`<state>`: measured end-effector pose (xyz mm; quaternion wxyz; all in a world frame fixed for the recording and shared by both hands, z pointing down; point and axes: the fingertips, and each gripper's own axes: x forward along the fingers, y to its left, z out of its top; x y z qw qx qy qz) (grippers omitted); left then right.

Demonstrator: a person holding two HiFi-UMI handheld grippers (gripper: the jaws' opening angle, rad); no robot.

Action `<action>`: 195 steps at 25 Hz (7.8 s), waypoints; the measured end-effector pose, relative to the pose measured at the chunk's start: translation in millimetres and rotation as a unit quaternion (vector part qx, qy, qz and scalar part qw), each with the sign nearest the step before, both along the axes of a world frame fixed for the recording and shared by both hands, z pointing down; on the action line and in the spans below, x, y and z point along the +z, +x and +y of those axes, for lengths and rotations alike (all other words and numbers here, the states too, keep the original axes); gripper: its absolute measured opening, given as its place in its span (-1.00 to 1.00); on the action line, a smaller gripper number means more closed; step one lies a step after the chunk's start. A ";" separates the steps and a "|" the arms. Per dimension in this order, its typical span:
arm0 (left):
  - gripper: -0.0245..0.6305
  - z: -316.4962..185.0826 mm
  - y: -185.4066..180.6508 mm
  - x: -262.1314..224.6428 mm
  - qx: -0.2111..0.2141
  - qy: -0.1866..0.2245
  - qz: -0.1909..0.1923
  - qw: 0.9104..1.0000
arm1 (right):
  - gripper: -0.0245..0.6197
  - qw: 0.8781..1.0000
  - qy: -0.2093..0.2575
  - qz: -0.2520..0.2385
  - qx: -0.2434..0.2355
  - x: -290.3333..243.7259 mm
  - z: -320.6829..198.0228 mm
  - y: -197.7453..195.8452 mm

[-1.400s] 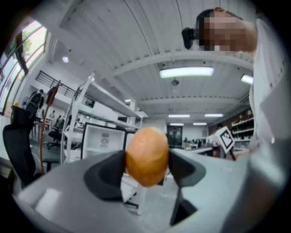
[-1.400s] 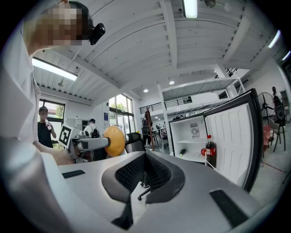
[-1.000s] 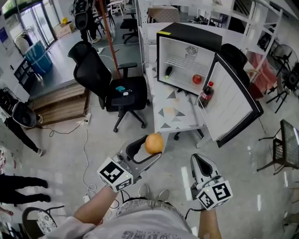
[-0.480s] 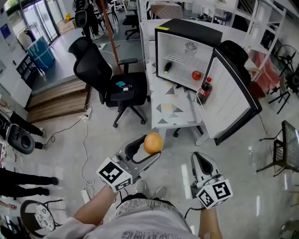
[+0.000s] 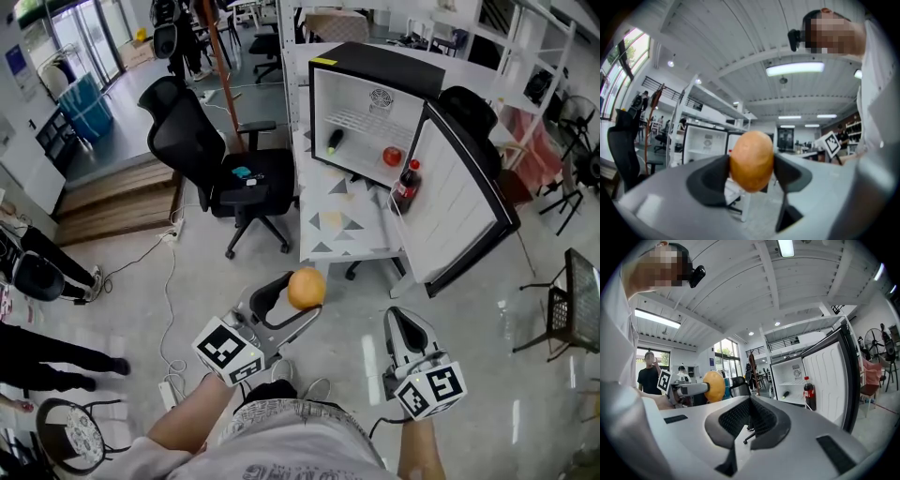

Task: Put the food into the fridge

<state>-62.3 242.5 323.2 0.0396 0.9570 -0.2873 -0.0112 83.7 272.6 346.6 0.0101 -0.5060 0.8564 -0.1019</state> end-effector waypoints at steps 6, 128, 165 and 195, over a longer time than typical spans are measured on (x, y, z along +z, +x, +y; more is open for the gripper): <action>0.00 -10.4 5.9 5.3 -0.001 -0.002 -0.001 1.000 | -0.95 1.000 -0.008 -0.003 -0.002 9.1 -11.8 4.8; 0.00 -611.2 192.6 80.1 0.167 0.150 -0.340 0.913 | -0.95 0.994 -0.018 -0.064 0.081 58.2 -506.4 45.3; 0.00 -676.9 239.3 143.8 0.159 0.258 -0.522 0.797 | -0.95 0.994 -0.009 -0.055 0.091 77.3 -513.1 54.2; 0.08 -653.6 225.4 124.4 0.150 0.244 -0.500 0.817 | -0.95 0.994 0.013 -0.030 0.103 44.5 -499.1 43.9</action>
